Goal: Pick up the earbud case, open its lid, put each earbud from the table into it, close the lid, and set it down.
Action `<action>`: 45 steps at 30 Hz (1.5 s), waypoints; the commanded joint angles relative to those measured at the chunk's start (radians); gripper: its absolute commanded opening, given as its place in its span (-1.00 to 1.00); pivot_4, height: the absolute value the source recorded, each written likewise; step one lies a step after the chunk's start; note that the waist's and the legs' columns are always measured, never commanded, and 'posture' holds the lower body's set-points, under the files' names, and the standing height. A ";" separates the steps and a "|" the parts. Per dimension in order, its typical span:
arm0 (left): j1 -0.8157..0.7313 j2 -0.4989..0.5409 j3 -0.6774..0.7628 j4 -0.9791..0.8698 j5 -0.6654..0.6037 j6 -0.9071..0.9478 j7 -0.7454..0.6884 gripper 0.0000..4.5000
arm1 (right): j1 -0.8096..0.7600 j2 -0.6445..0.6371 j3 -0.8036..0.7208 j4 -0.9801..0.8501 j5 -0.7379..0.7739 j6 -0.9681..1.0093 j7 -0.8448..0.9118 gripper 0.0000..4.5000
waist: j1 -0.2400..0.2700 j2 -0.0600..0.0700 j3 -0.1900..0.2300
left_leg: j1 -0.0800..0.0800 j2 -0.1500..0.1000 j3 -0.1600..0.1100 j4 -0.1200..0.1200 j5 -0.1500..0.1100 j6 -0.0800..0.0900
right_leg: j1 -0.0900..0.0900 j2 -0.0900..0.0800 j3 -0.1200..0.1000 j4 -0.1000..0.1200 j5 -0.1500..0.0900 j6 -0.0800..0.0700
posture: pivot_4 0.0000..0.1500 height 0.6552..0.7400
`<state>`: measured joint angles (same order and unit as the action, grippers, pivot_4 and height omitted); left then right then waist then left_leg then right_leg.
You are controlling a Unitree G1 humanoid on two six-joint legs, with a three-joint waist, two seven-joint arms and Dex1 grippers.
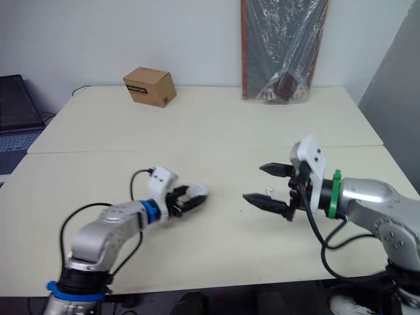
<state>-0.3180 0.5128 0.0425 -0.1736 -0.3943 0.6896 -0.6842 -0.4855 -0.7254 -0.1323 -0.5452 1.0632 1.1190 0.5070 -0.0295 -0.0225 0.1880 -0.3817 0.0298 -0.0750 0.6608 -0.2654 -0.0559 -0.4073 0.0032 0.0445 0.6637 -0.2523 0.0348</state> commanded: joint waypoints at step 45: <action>-0.232 0.034 -0.089 0.106 0.031 -0.596 -0.422 0.23 | -0.234 0.350 0.164 0.439 0.909 -0.020 -1.023 0.44 | -0.003 0.001 0.000 | -0.017 0.000 0.001 0.000 0.000 0.001 | -0.015 0.000 0.000 0.001 0.003 -0.004 | 1.00 1.00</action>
<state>-0.5345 0.5467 -0.0484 -0.0312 -0.3490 0.0975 -1.1032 -0.6918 -0.3718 0.0344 -0.1009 1.9457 1.1029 -0.5303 -0.0320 -0.0213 0.1884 -0.3981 0.0299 -0.0743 0.6607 -0.2656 -0.0547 -0.4222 0.0029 0.0448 0.6647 -0.2493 0.0307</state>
